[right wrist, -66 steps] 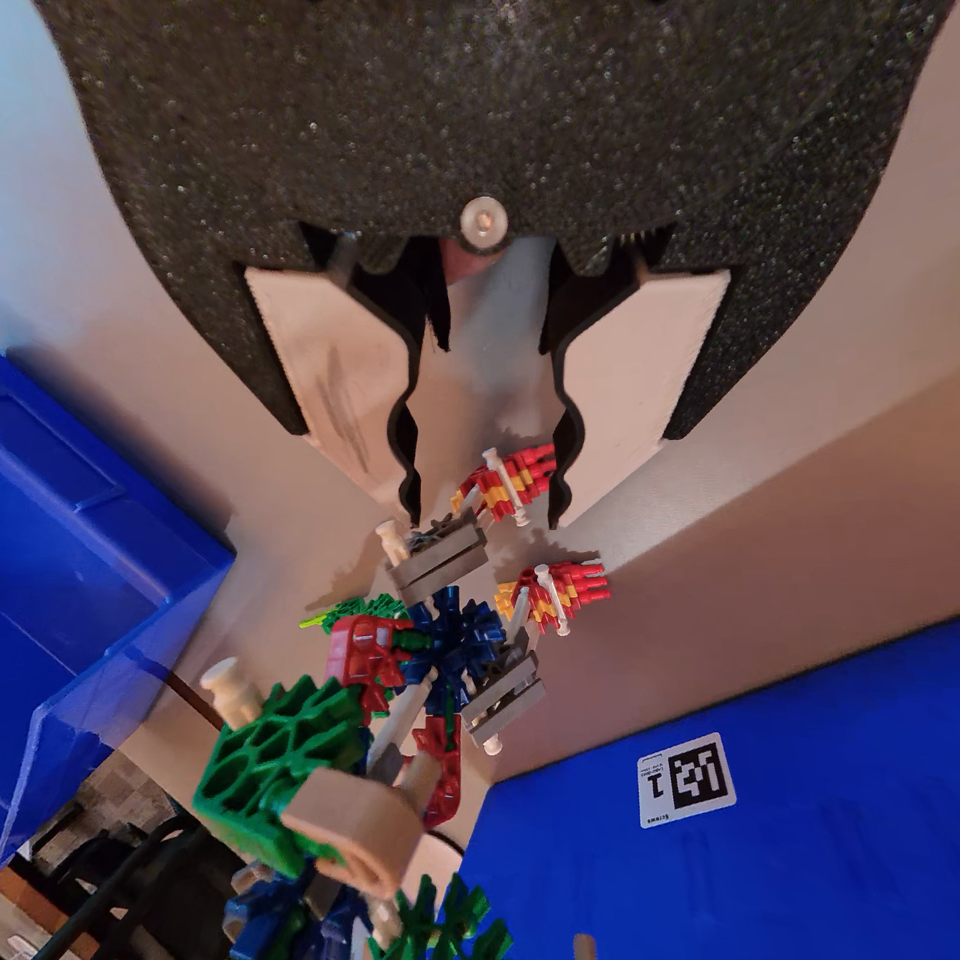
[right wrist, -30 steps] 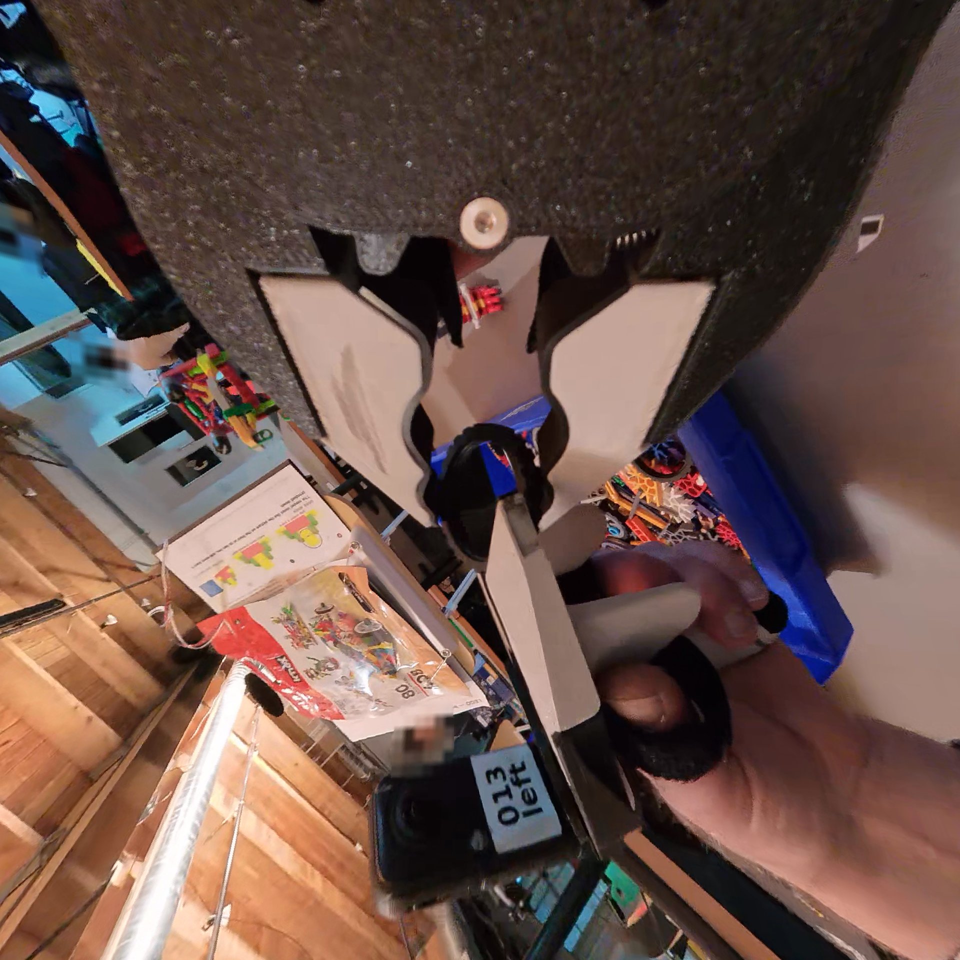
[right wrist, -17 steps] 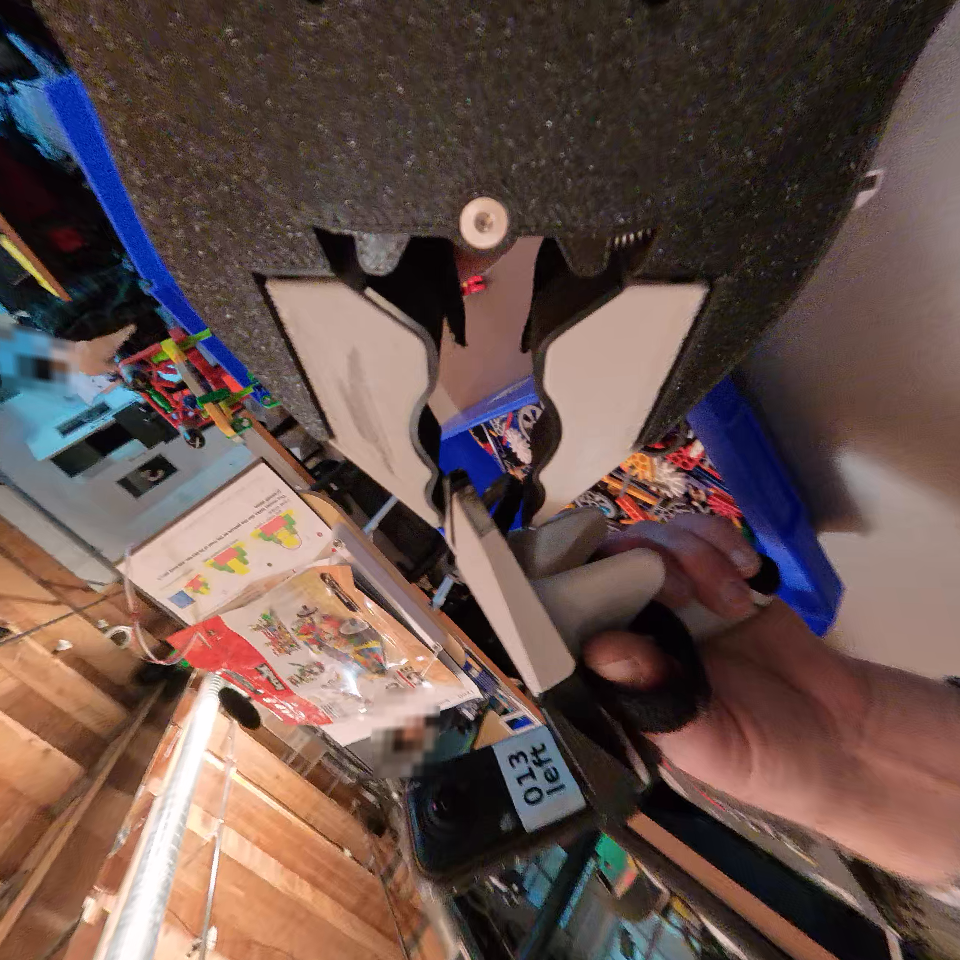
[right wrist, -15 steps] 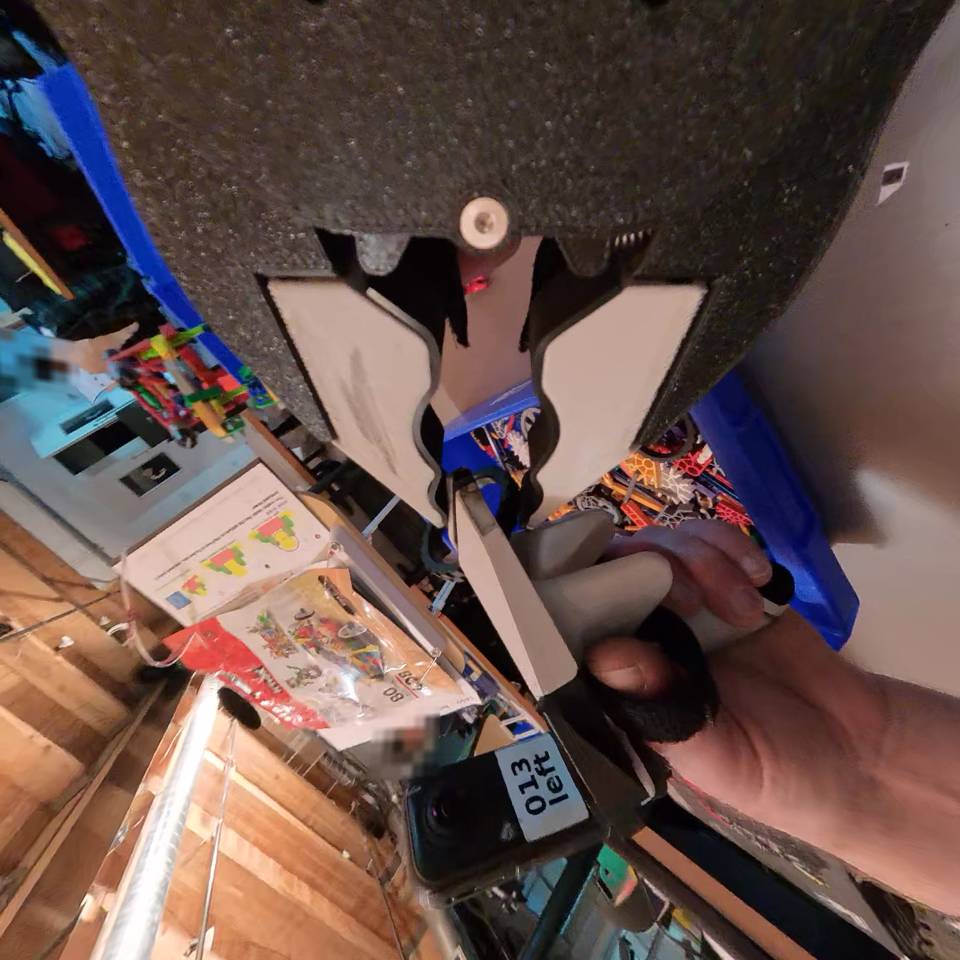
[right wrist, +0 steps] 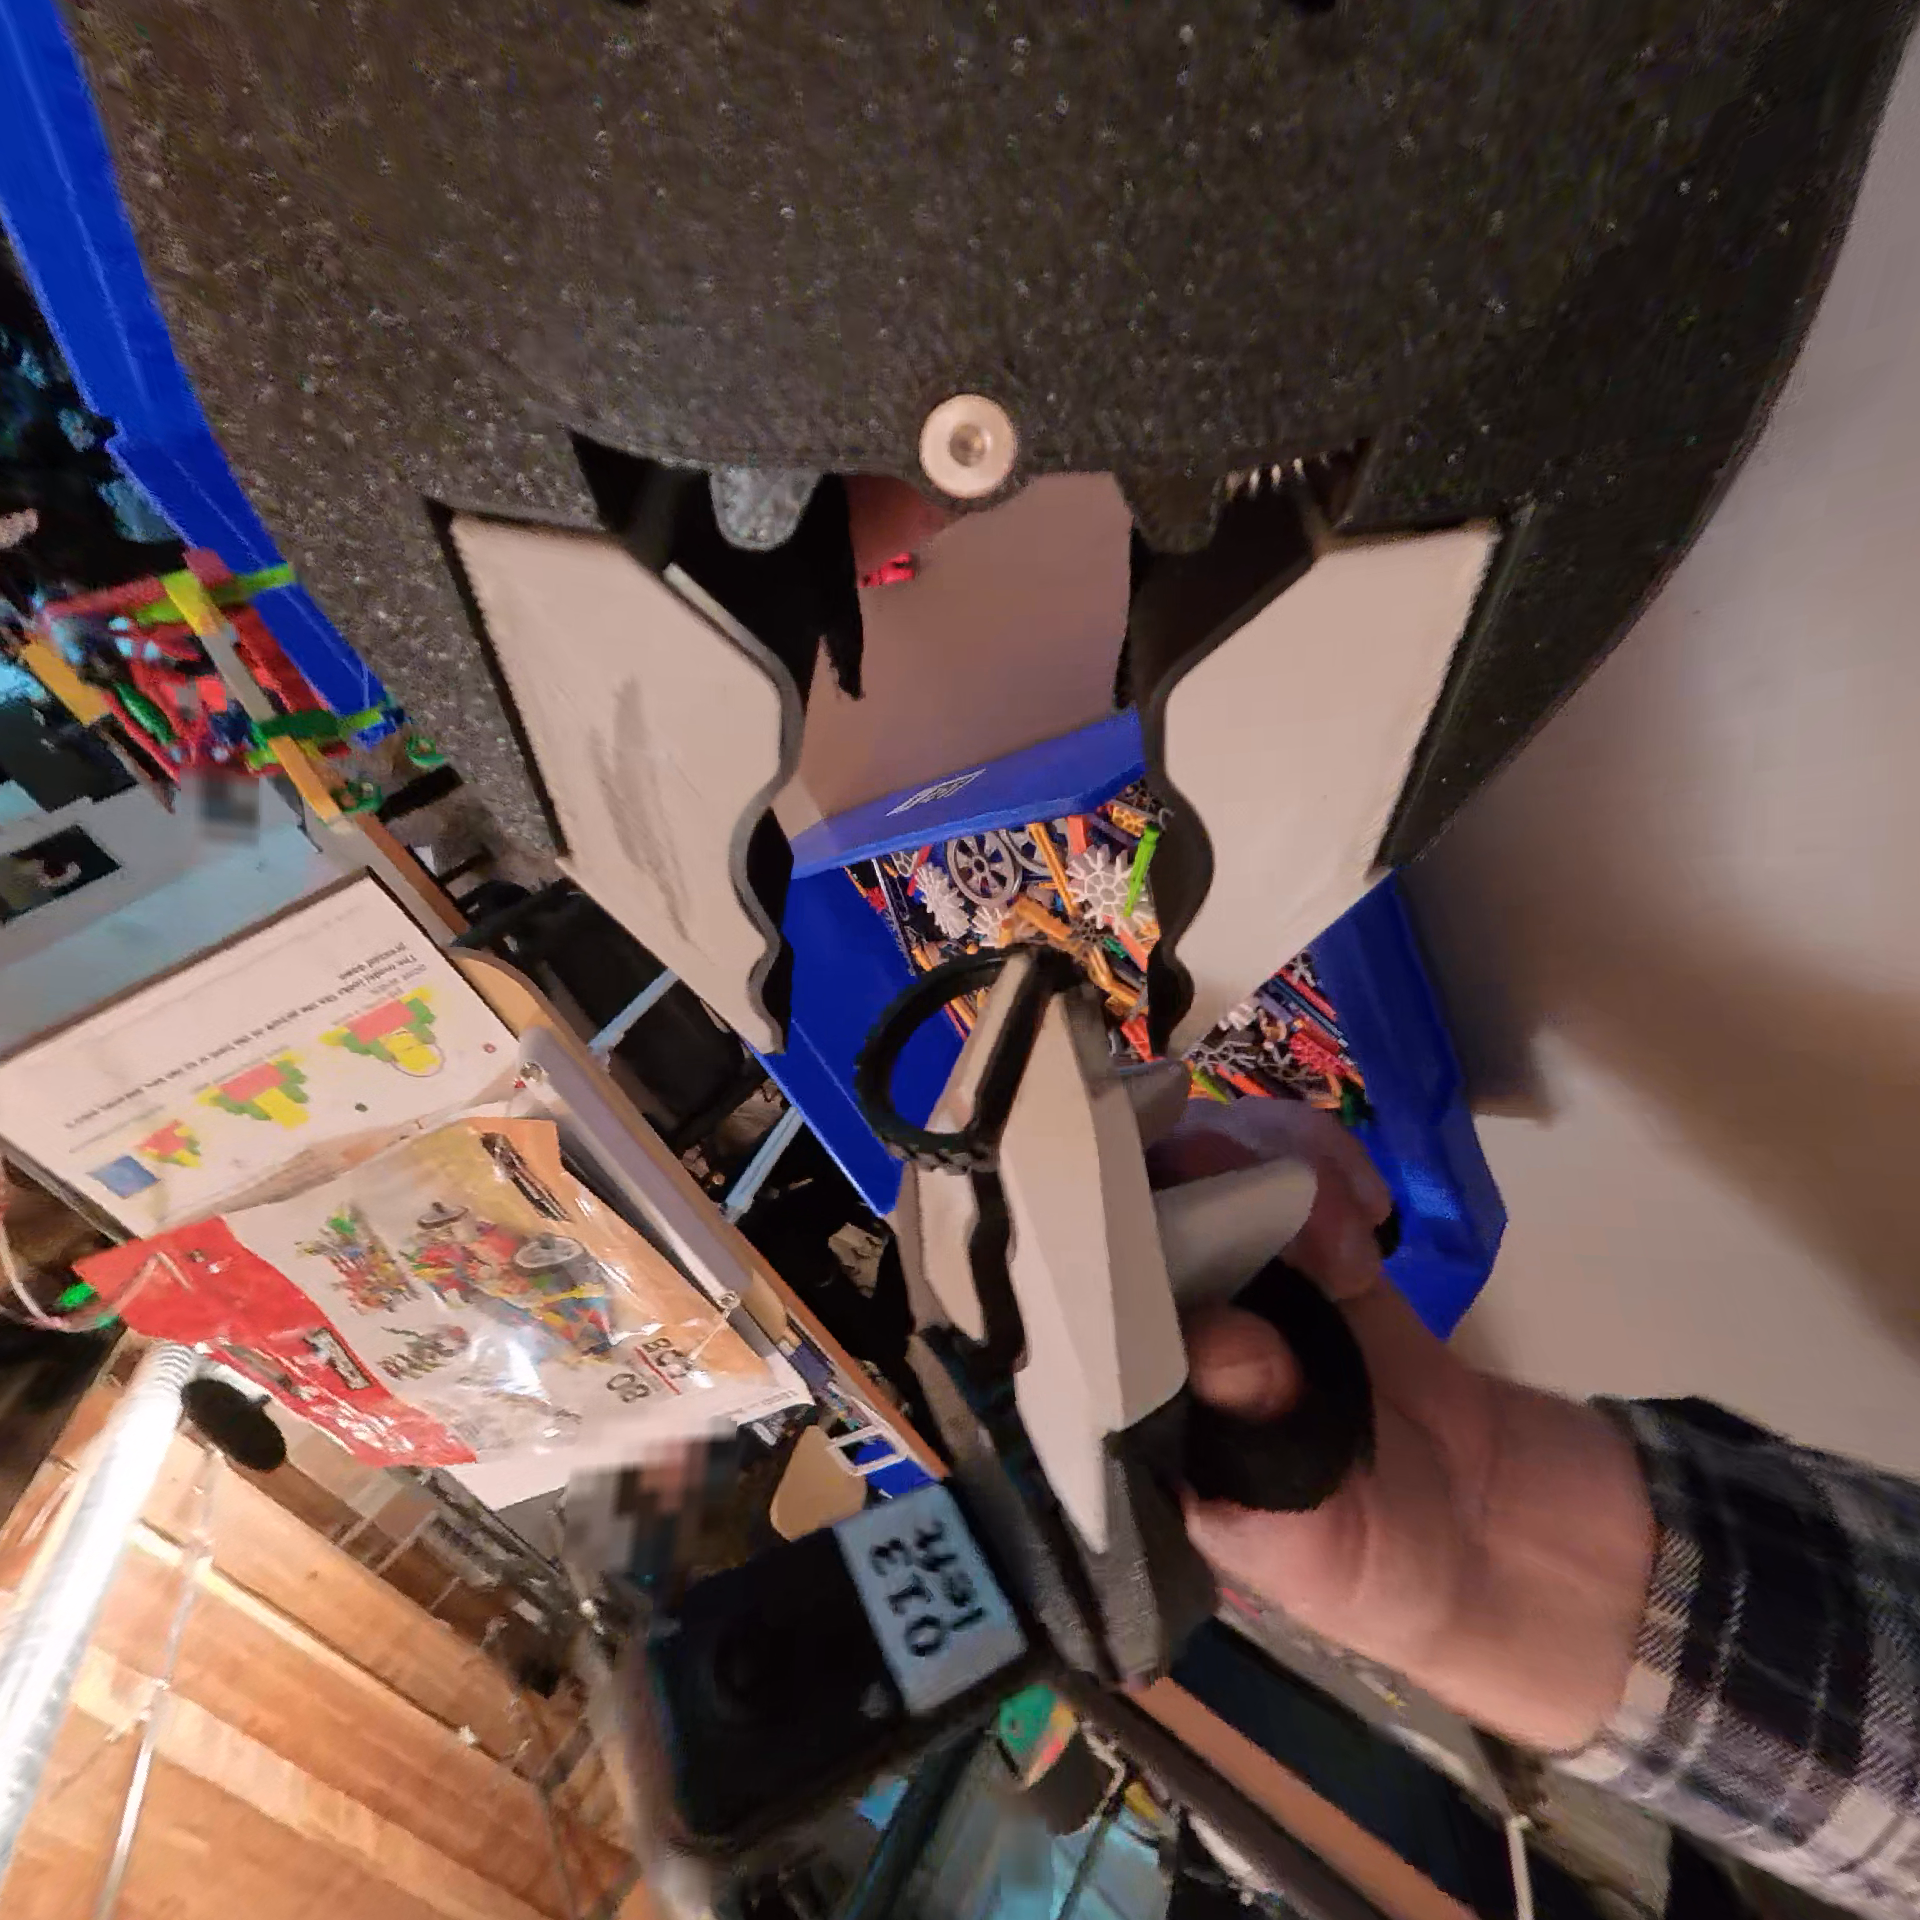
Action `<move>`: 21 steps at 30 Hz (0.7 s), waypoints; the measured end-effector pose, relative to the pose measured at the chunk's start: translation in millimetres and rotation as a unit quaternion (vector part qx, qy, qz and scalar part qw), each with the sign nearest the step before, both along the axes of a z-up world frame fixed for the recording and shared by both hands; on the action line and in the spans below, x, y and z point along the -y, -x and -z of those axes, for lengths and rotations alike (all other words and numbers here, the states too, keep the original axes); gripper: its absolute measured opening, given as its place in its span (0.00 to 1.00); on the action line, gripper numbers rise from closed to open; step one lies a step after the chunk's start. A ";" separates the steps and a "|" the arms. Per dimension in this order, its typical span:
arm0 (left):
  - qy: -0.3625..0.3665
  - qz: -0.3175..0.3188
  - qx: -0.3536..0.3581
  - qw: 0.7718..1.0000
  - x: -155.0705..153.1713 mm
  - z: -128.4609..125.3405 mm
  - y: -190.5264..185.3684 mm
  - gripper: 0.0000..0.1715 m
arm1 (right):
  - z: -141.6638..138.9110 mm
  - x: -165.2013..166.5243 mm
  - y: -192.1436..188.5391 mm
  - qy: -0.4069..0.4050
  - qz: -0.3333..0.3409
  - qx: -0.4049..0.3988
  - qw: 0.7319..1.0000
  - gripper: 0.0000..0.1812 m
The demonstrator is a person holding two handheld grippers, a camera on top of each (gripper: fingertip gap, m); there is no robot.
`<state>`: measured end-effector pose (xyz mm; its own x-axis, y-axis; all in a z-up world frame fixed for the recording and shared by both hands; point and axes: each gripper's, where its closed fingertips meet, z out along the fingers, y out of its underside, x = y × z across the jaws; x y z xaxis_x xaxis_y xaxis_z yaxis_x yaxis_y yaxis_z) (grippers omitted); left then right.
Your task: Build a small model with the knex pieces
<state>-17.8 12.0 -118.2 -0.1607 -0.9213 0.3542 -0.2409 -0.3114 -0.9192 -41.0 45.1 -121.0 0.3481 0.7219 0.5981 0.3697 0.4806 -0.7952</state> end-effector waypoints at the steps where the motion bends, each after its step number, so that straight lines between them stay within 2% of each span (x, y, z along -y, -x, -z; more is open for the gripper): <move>1: 0.009 0.026 0.001 1.000 7.3 -2.2 0.6 0.02 | 1.3 3.7 2.4 -0.006 -0.011 0.010 1.000 0.37; 2: 0.018 0.049 -0.001 0.999 14.1 -2.7 1.4 0.01 | 2.8 8.3 5.4 -0.007 -0.024 0.019 1.000 0.37; 4: 0.032 0.086 -0.020 0.996 25.6 1.6 2.3 0.02 | 4.1 16.2 9.8 -0.017 -0.044 0.030 0.998 0.28; 8: 0.034 0.078 -0.011 0.996 24.3 -0.7 1.3 0.02 | 2.8 16.3 8.8 -0.025 -0.029 0.024 0.999 0.26; 10: 0.025 0.042 -0.014 0.999 15.2 1.6 -1.2 0.07 | 2.2 11.7 5.0 -0.024 -0.012 0.013 1.000 0.25; 13: 0.013 -0.027 -0.042 0.999 -7.3 5.9 3.7 0.23 | -1.9 2.0 -7.5 -0.011 0.013 -0.021 1.000 0.25; 15: -0.022 -0.084 -0.082 0.993 -29.7 9.1 13.6 0.24 | -1.8 -8.4 -19.3 -0.006 0.039 -0.035 0.999 0.25; 17: -0.100 -0.161 -0.160 0.969 -66.1 20.5 30.1 0.25 | 3.3 -17.6 -28.8 -0.002 0.056 -0.041 0.998 0.26; 19: -0.196 -0.215 -0.279 0.915 -104.7 42.4 55.3 0.23 | 8.7 -26.8 -36.1 0.001 0.072 -0.054 0.996 0.26; 21: -0.253 -0.209 -0.381 0.864 -127.9 67.0 75.2 0.22 | 15.4 -33.2 -39.5 0.013 0.079 -0.069 0.994 0.26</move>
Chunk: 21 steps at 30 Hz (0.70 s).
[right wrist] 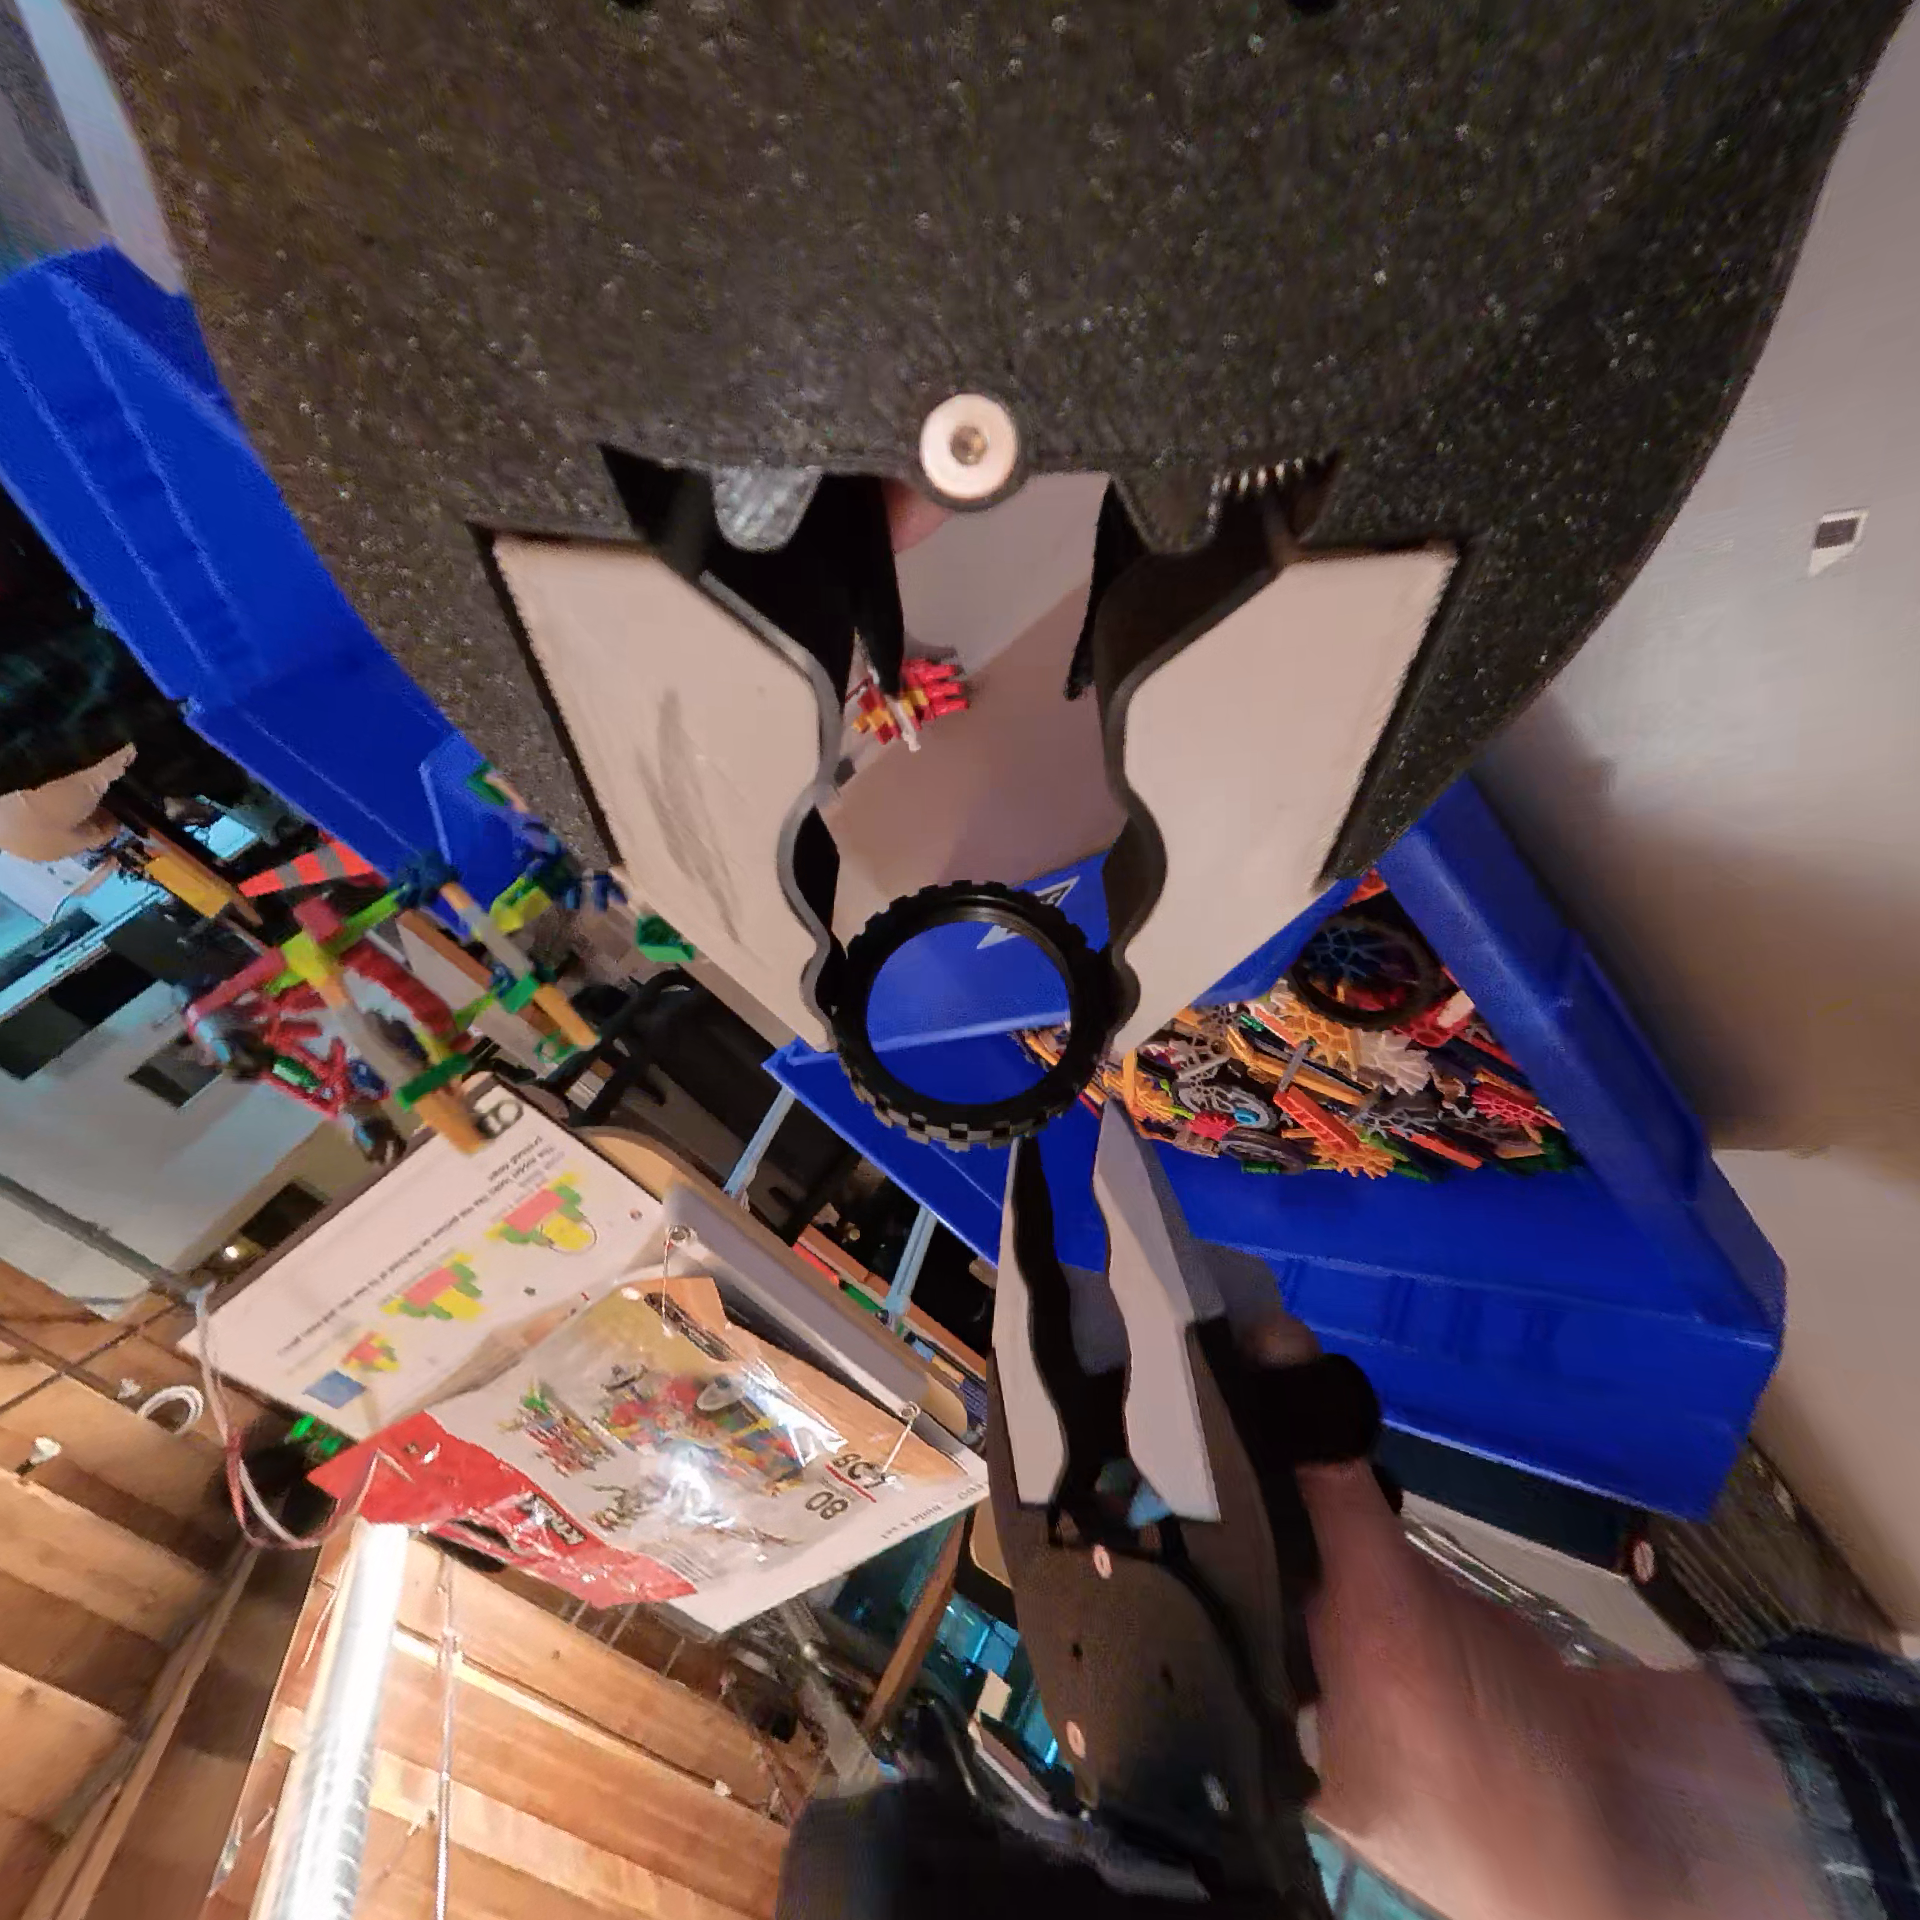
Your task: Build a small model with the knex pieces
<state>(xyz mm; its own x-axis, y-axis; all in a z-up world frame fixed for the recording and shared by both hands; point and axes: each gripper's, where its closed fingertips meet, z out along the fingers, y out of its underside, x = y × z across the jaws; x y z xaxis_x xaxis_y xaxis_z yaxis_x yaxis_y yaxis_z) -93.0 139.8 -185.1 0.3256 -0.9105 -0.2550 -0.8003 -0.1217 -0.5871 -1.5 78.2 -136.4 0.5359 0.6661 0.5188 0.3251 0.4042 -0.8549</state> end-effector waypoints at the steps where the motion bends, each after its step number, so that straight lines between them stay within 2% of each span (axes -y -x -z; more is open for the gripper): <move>1: 0.004 0.004 -0.037 0.999 -6.9 11.3 4.1 0.22 | 4.1 -2.6 -0.6 0.004 0.003 -0.003 1.000 0.26; 3: 0.011 0.017 -0.078 0.997 -20.2 31.5 5.6 0.21 | 11.3 -6.2 -0.7 0.008 0.007 0.002 1.000 0.26; 5: 0.050 0.020 -0.101 0.993 -26.7 50.9 5.8 0.24 | 13.5 -8.6 -2.3 0.006 0.013 0.007 1.000 0.26; 10: 0.049 0.019 -0.213 0.976 -47.3 83.8 21.6 0.26 | 17.2 -11.8 -6.4 0.016 0.013 -0.004 1.000 0.26; 16: 0.104 0.011 -0.186 0.977 -49.7 89.6 15.4 0.27 | 18.3 -14.0 -5.5 0.018 0.012 -0.007 1.000 0.26; 19: 0.130 0.011 -0.177 0.975 -46.3 91.2 14.7 0.24 | 17.4 -14.1 -5.4 0.017 0.011 -0.011 1.000 0.26; 21: 0.144 0.008 -0.169 0.975 -44.7 91.5 14.5 0.27 | 17.6 -14.7 -4.9 0.017 0.012 -0.011 1.000 0.26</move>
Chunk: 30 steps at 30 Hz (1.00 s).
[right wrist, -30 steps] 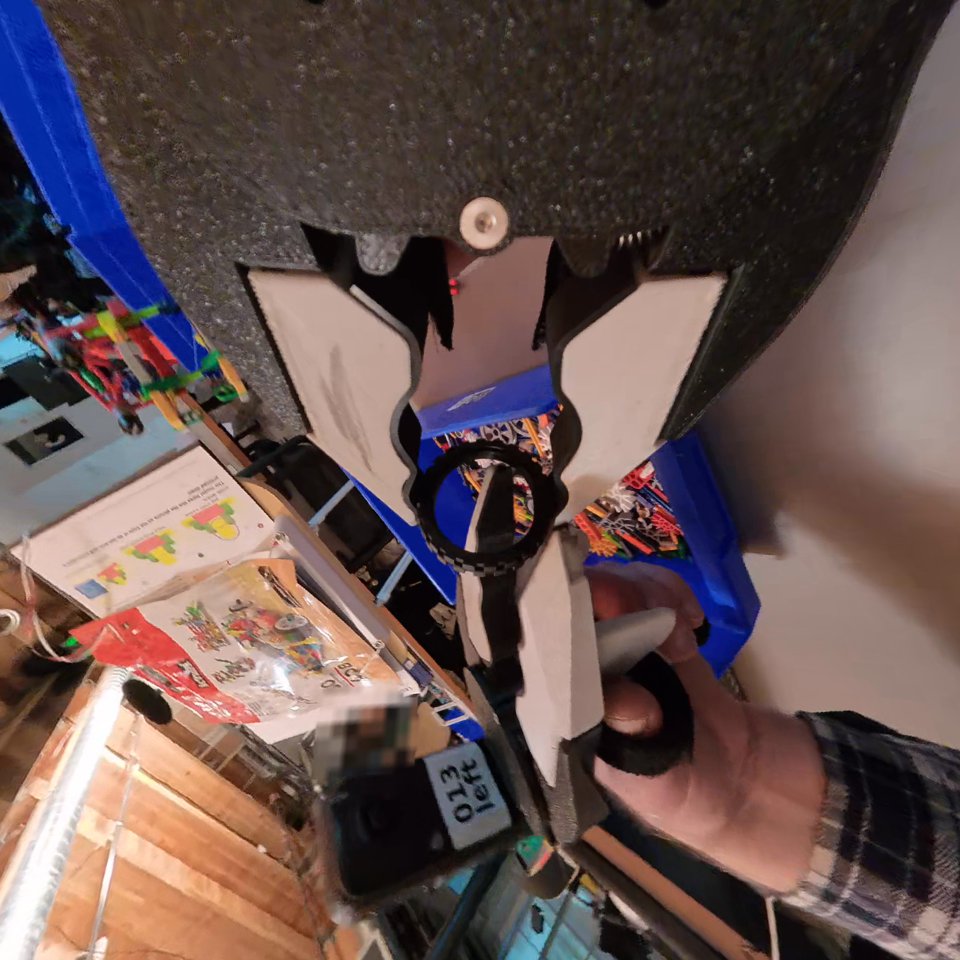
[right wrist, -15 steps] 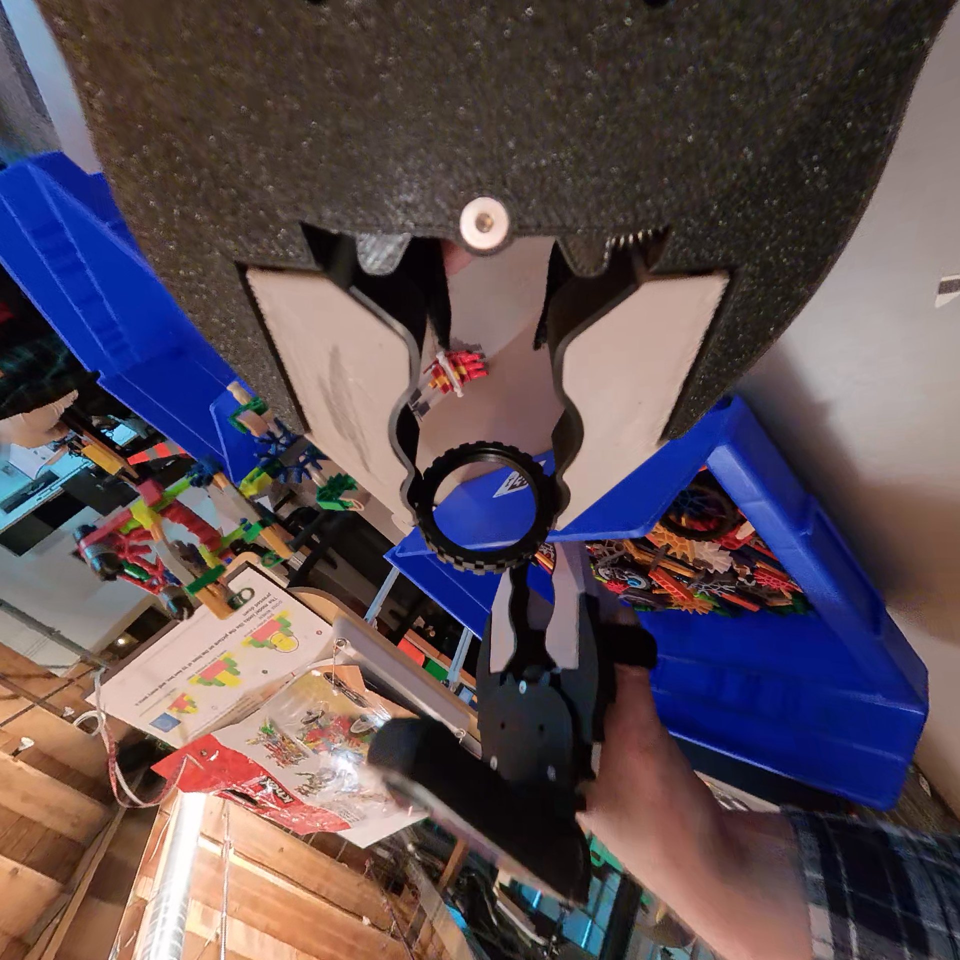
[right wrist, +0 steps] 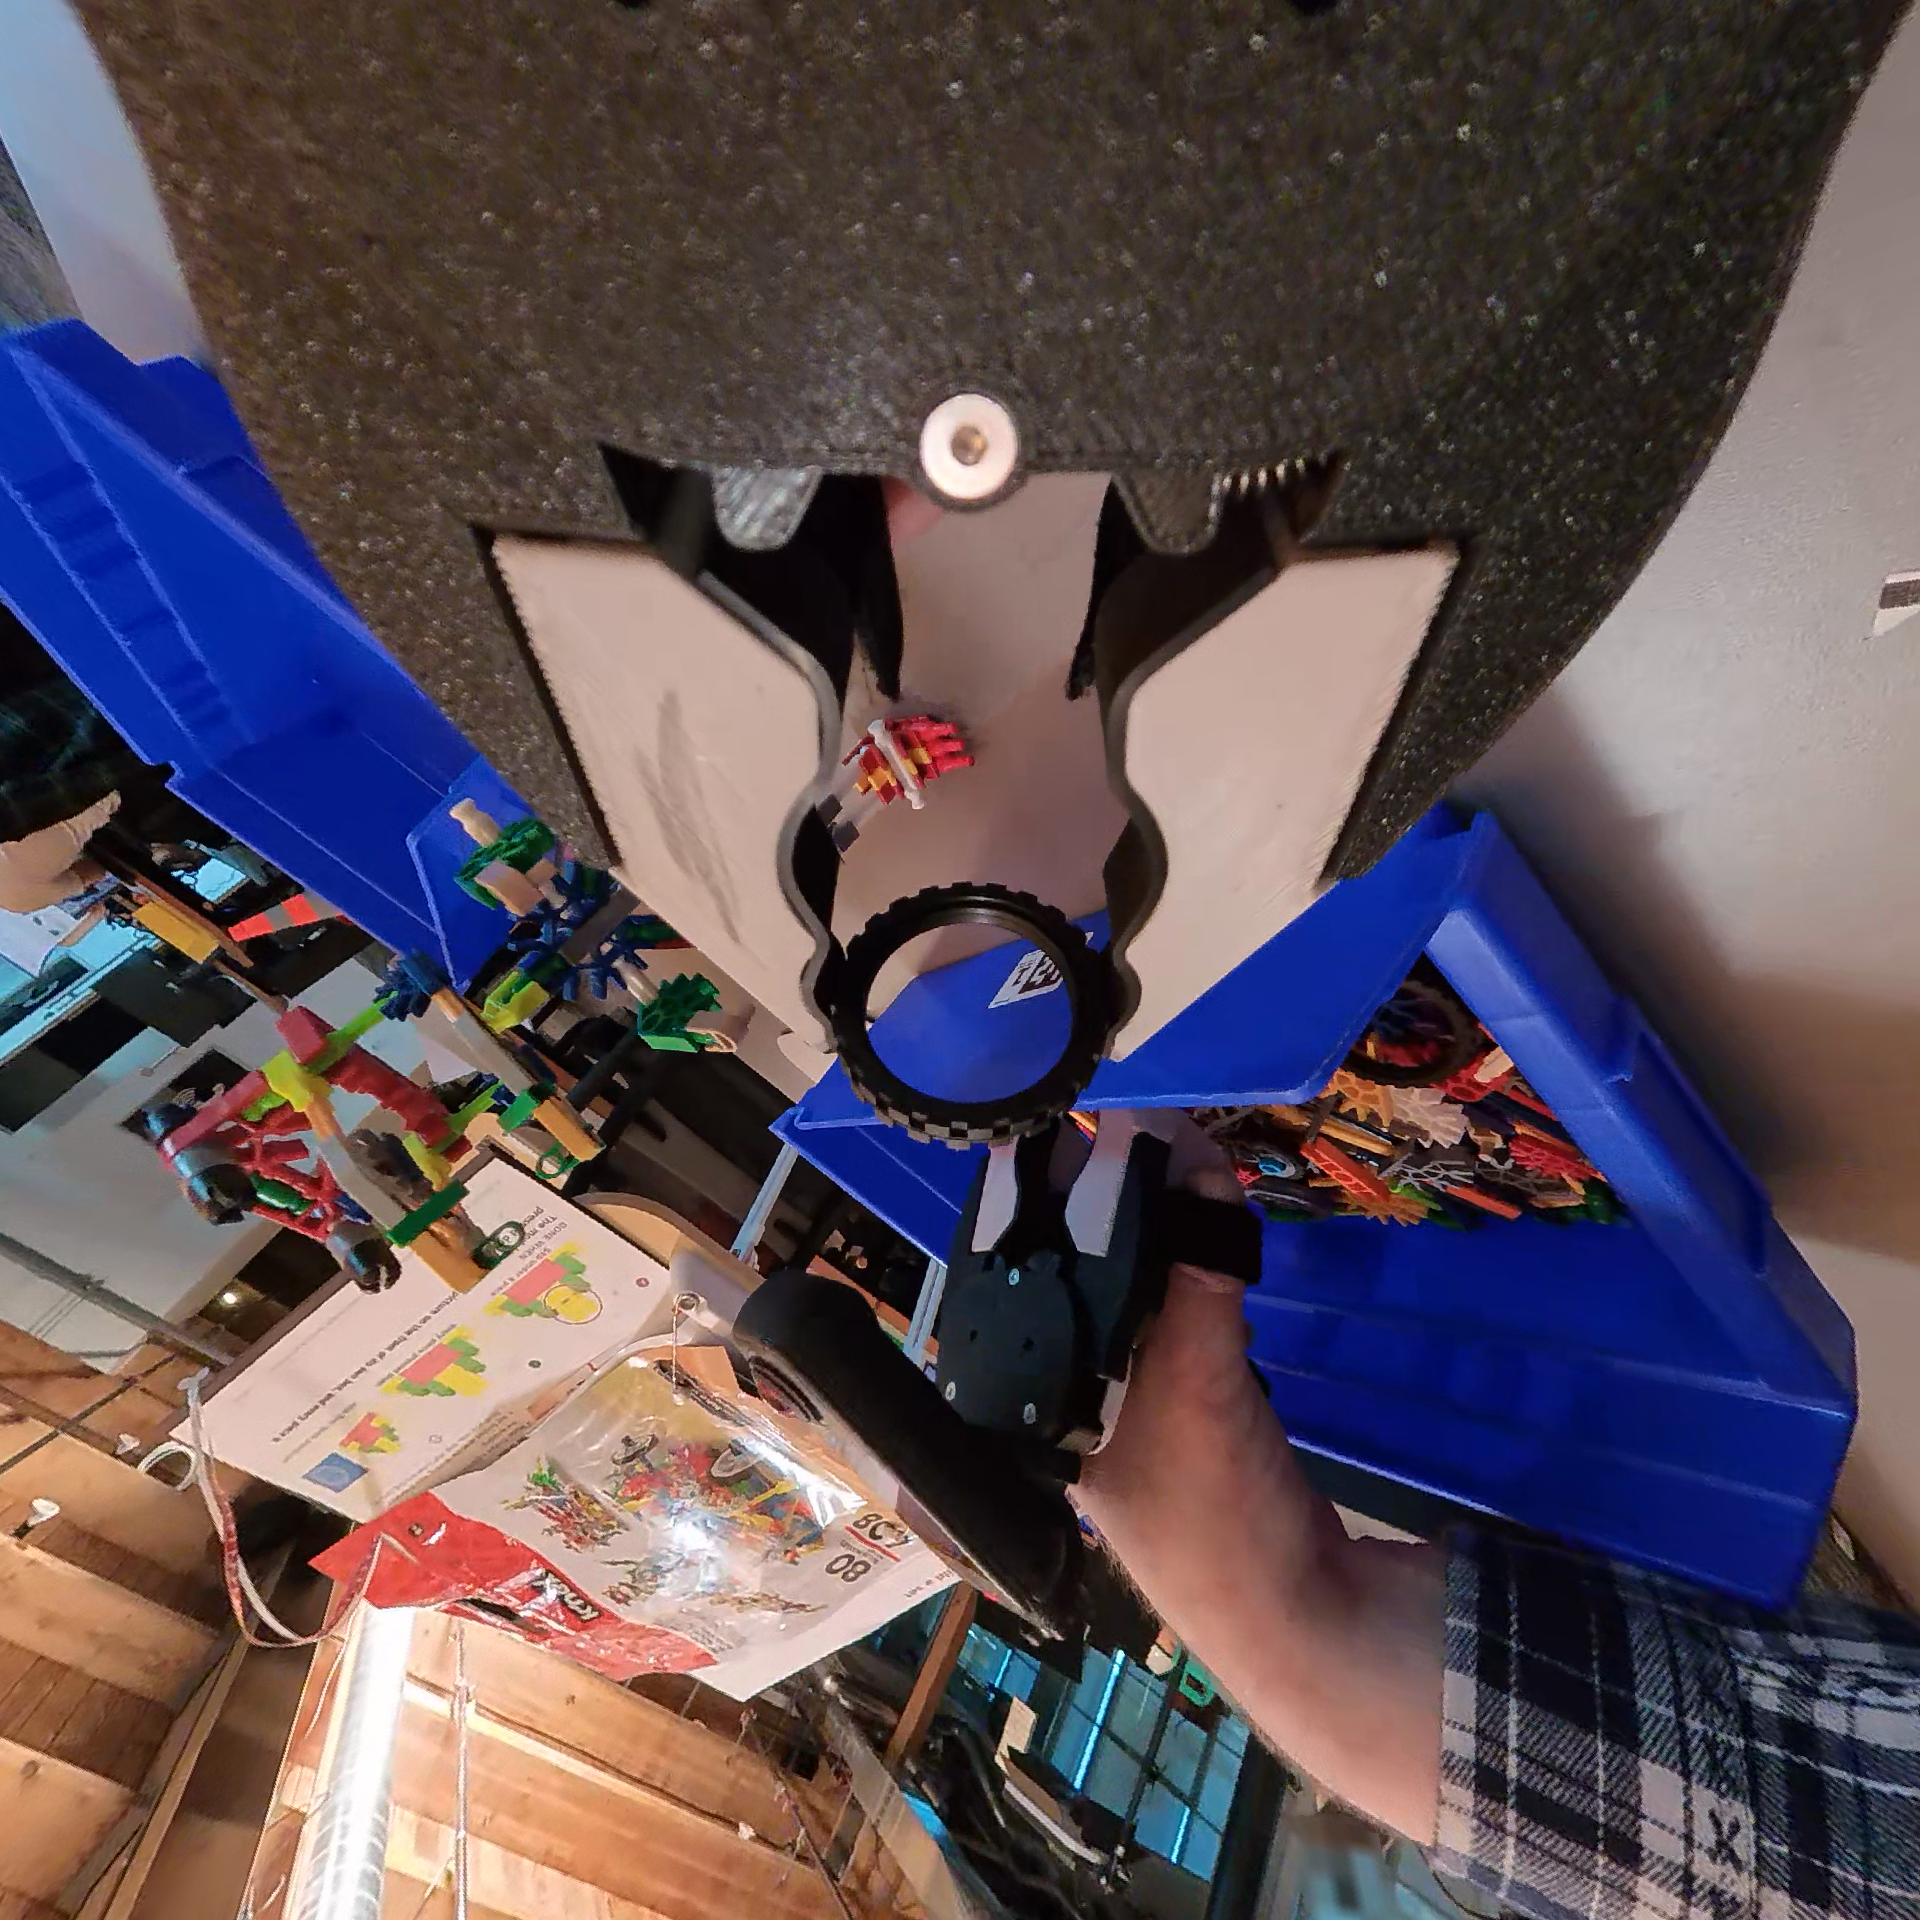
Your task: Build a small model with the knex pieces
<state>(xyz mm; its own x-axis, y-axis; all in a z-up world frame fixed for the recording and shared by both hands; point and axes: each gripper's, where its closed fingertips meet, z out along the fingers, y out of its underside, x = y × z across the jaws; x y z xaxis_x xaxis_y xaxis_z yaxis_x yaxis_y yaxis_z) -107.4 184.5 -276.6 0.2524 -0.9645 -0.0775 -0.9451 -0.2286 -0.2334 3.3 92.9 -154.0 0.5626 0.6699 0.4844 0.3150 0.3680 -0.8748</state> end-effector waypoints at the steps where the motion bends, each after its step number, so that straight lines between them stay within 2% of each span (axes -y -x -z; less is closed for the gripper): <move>1: 0.003 0.003 -0.004 1.000 2.0 0.4 1.5 0.31 | 0.0 -0.1 0.4 -0.001 0.000 0.000 1.000 0.26; 3: 0.012 0.007 -0.006 1.000 6.5 1.5 3.0 0.40 | 0.3 -0.2 1.1 -0.002 0.000 0.001 1.000 0.26; 5: 0.012 0.011 -0.005 1.000 7.1 1.3 3.6 0.38 | 0.8 -0.3 2.3 -0.002 -0.001 0.002 1.000 0.26; 7: 0.002 0.017 -0.015 1.000 4.0 0.8 5.2 0.27 | 1.1 -0.6 3.5 -0.002 -0.001 0.003 1.000 0.26; 11: -0.016 0.023 -0.017 0.999 -0.4 -0.4 5.2 0.20 | 1.9 -2.0 4.5 -0.002 0.001 0.004 1.000 0.26; 13: -0.035 0.015 -0.020 0.999 -5.2 -2.2 7.5 0.02 | 2.5 -2.9 4.8 -0.001 0.001 0.004 1.000 0.26; 14: -0.057 0.013 -0.014 0.998 -10.5 -5.8 6.5 0.01 | 2.9 -3.5 5.1 0.000 0.002 0.004 1.000 0.26; 16: -0.047 0.010 -0.001 0.999 -5.4 -9.0 3.9 0.07 | 4.0 -4.1 6.1 0.002 0.001 0.005 1.000 0.26; 18: -0.079 0.012 -0.010 0.997 -12.3 -13.9 4.7 0.08 | 5.1 -4.5 7.4 0.003 0.001 0.007 1.000 0.26; 19: -0.083 0.012 -0.010 0.996 -13.8 -15.5 3.5 0.13 | 5.8 -4.8 8.1 0.004 0.001 0.009 1.000 0.26; 20: -0.085 0.008 -0.010 0.996 -16.6 -15.9 3.2 0.22 | 6.7 -5.1 8.6 0.005 0.001 0.011 1.000 0.26; 22: -0.082 -0.002 -0.024 0.996 -24.0 -12.6 6.1 0.26 | 8.1 -5.9 9.3 0.006 0.002 0.014 1.000 0.26; 24: -0.083 -0.009 -0.022 0.996 -32.8 -9.0 3.6 0.35 | 8.9 -6.8 9.3 0.007 0.004 0.015 1.000 0.26; 27: -0.056 -0.015 0.002 0.998 -35.7 -4.2 -6.5 0.33 | 10.0 -8.0 9.2 0.010 0.005 0.015 1.000 0.26; 30: -0.061 -0.017 -0.011 0.998 -40.6 -2.1 -4.5 0.26 | 10.7 -8.1 10.0 0.012 0.002 0.016 1.000 0.26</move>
